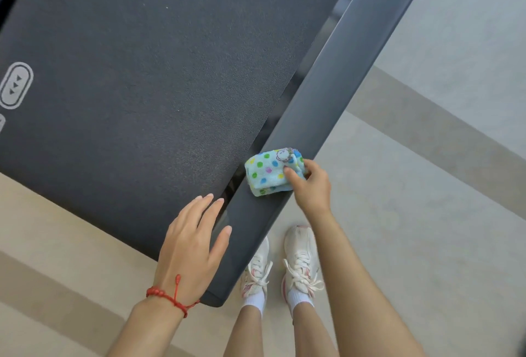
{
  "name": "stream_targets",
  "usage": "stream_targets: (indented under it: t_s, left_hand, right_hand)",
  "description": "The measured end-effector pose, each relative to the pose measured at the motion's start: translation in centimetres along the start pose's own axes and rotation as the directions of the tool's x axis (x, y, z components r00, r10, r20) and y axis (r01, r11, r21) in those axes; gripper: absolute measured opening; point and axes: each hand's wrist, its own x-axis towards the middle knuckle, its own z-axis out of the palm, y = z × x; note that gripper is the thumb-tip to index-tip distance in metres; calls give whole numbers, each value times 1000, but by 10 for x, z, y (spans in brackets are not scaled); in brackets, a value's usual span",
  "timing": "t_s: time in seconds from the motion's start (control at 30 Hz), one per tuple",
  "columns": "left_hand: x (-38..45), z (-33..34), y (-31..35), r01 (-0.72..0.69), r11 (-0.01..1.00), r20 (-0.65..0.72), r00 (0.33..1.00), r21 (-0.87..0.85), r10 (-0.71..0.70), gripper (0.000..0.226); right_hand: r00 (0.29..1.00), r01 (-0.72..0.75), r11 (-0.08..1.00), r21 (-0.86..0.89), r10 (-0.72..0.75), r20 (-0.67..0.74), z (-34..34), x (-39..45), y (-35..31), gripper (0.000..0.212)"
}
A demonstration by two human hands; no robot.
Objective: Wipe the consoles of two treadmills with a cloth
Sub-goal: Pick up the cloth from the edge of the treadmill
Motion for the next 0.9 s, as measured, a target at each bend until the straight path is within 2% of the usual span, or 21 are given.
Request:
stream_targets:
  t_s: [0.17, 0.23, 0.3, 0.4, 0.47, 0.53, 0.6, 0.73, 0.9]
  left_hand:
    - [0, 1, -3, 4, 1000, -10, 1000, 4, -4, 51]
    - [1, 1, -4, 11, 1000, -12, 1000, 5, -11, 51]
    - [2, 3, -3, 16, 1000, -18, 1000, 9, -16, 51]
    - [3, 5, -2, 10, 1000, -25, 1000, 9, -9, 51]
    - [4, 6, -2, 12, 1000, -30, 999, 4, -12, 51]
    - [4, 7, -1, 16, 1000, -34, 999, -7, -16, 51]
    - [4, 8, -1, 18, 1000, -37, 999, -18, -18, 51]
    - [4, 8, -1, 18, 1000, -43, 999, -12, -19, 50]
    - [3, 4, -4, 14, 1000, -48, 999, -7, -15, 50]
  right_hand:
    - [952, 174, 940, -293, -85, 294, -23, 39, -25, 31]
    - [926, 236, 896, -376, -90, 366, -25, 49, -35, 37]
    - [918, 271, 871, -410, -106, 382, -23, 53, -40, 43]
    - [951, 226, 915, -334, -134, 278, -16, 42, -33, 45]
    - [982, 177, 947, -268, -152, 109, -11, 28, -23, 47]
    - [993, 80, 979, -190, -96, -75, -3, 12, -15, 55]
    - [986, -14, 991, -134, -9, -168, 7, -1, -9, 68]
    - [972, -85, 991, -106, 60, -225, 30, -14, -7, 74]
    - [973, -142, 989, 35, 146, -179, 40, -9, -17, 43]
